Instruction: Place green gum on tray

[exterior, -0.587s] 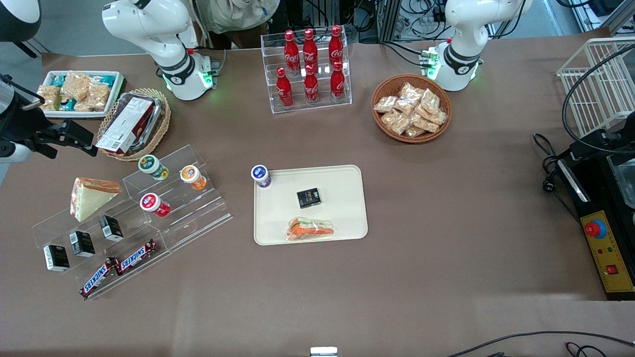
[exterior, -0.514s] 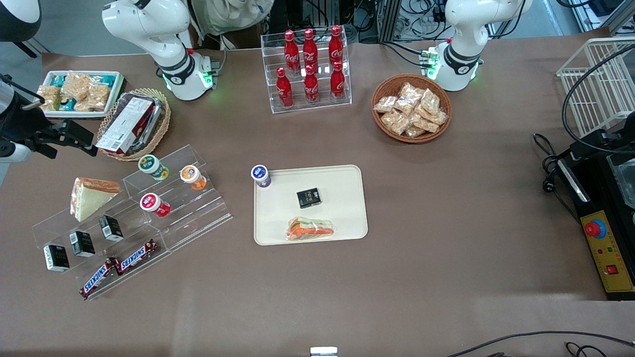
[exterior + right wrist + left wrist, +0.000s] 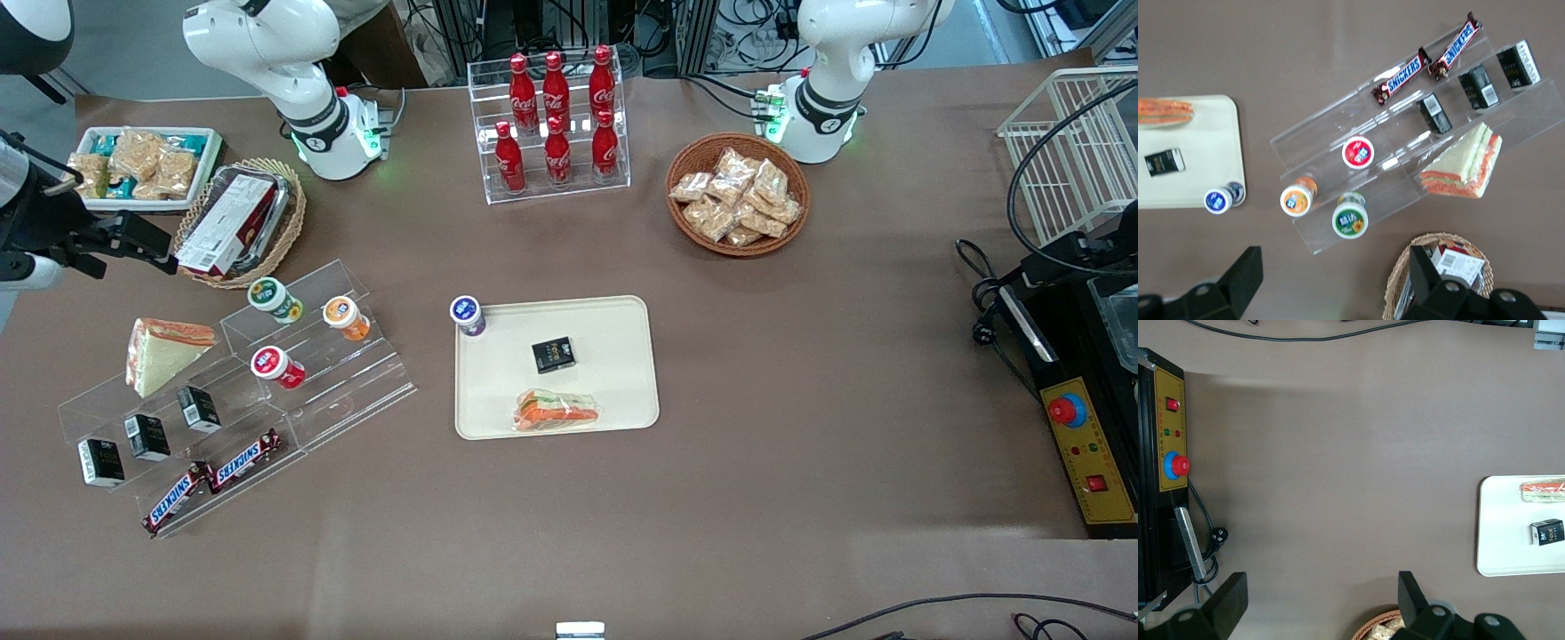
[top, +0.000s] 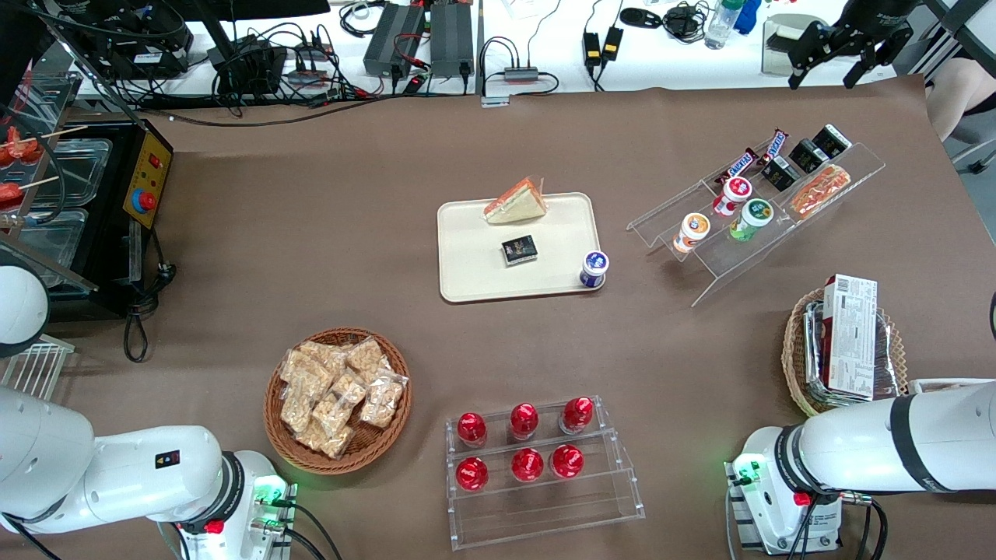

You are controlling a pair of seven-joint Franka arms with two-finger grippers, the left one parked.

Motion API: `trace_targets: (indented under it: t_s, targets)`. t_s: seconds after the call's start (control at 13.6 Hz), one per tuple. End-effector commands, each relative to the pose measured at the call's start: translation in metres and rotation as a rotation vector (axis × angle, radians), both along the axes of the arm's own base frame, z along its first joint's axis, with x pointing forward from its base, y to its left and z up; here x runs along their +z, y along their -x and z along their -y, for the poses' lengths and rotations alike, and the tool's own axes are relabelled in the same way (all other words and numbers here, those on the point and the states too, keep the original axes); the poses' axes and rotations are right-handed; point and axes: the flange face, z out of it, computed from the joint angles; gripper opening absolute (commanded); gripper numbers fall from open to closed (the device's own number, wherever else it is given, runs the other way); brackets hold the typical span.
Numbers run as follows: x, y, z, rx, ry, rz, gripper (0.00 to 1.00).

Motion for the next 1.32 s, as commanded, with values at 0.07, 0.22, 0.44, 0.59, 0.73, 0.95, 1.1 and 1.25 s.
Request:
trace_targets:
  t_s: [0.07, 0.22, 0.44, 0.59, 0.73, 0.95, 1.1, 1.25]
  targets:
    - [0.006, 0.017, -0.001, 0.061, -0.001, -0.021, 0.98]
    - [-0.007, 0.036, 0.001, 0.063, -0.004, -0.015, 0.98]
    - [-0.040, 0.063, 0.000, 0.076, -0.008, 0.027, 0.98]
    - [-0.062, 0.069, -0.008, 0.089, -0.004, 0.024, 0.98]
    - [-0.088, 0.072, -0.008, 0.085, -0.004, 0.022, 0.98]
    - [-0.135, 0.078, -0.009, 0.081, -0.002, 0.048, 0.98]
    - [-0.163, 0.081, -0.010, 0.077, 0.000, 0.063, 0.98]
    - [-0.181, 0.081, -0.011, 0.076, 0.002, 0.077, 0.98]
